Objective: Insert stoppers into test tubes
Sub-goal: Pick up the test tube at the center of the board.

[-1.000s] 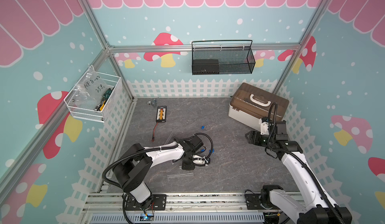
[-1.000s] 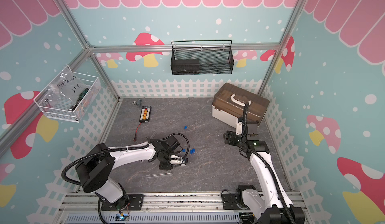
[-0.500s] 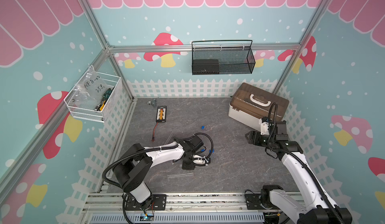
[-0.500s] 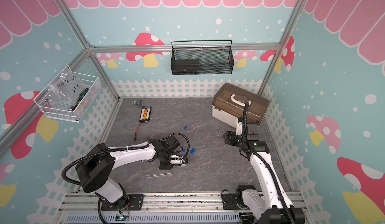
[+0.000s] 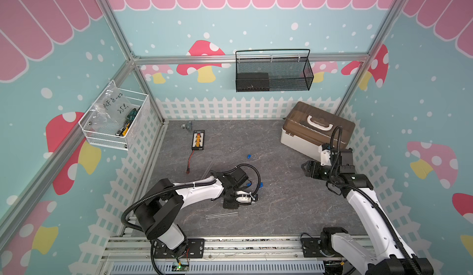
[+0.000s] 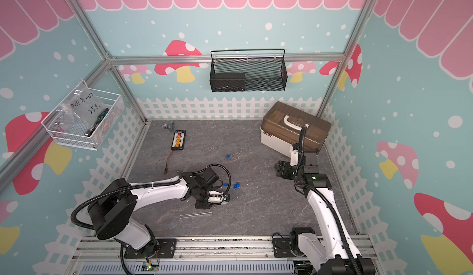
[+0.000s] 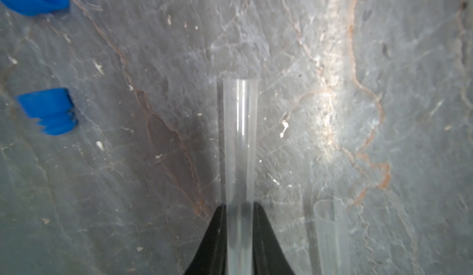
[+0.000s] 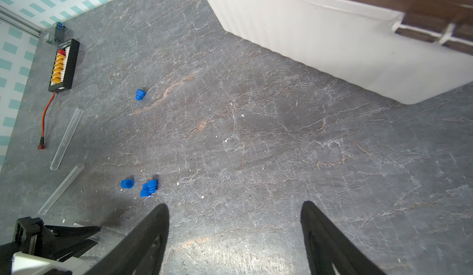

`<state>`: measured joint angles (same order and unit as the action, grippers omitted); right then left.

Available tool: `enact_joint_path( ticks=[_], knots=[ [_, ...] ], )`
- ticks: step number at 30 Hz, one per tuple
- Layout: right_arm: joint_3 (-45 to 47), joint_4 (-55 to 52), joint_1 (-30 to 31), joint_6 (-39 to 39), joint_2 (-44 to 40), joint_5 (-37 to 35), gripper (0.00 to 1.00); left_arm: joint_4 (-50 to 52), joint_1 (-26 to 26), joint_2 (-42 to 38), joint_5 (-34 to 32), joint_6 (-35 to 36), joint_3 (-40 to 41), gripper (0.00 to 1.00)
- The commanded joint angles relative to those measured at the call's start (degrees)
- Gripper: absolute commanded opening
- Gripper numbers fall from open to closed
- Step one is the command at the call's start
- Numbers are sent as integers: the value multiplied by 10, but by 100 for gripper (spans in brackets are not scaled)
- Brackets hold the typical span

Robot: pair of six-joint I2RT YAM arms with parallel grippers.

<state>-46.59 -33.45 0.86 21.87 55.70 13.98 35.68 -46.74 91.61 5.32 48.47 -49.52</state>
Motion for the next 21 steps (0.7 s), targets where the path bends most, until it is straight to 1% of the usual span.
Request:
enact_joint_path(
  ticks=[1, 11, 14, 16, 19, 21],
  knots=[
    [4, -8, 2, -7, -6, 4, 80, -10, 6, -15, -8, 20, 18, 19],
    [-2, -22, 9, 22, 8, 45, 79, -65, 21, -86, 38, 3, 40, 17],
    [5, -16, 25, 55, 5, 70, 79, -97, 30, -104, 58, -9, 46, 15],
    [13, -7, 54, 83, 3, 90, 79, -114, 36, -112, 71, -16, 49, 15],
    [21, 8, 126, 125, 5, 101, 79, -143, 40, -126, 87, -23, 56, 15],
    [28, 32, 173, 158, 10, 124, 80, -168, 46, -138, 103, -32, 63, 15]
  ],
)
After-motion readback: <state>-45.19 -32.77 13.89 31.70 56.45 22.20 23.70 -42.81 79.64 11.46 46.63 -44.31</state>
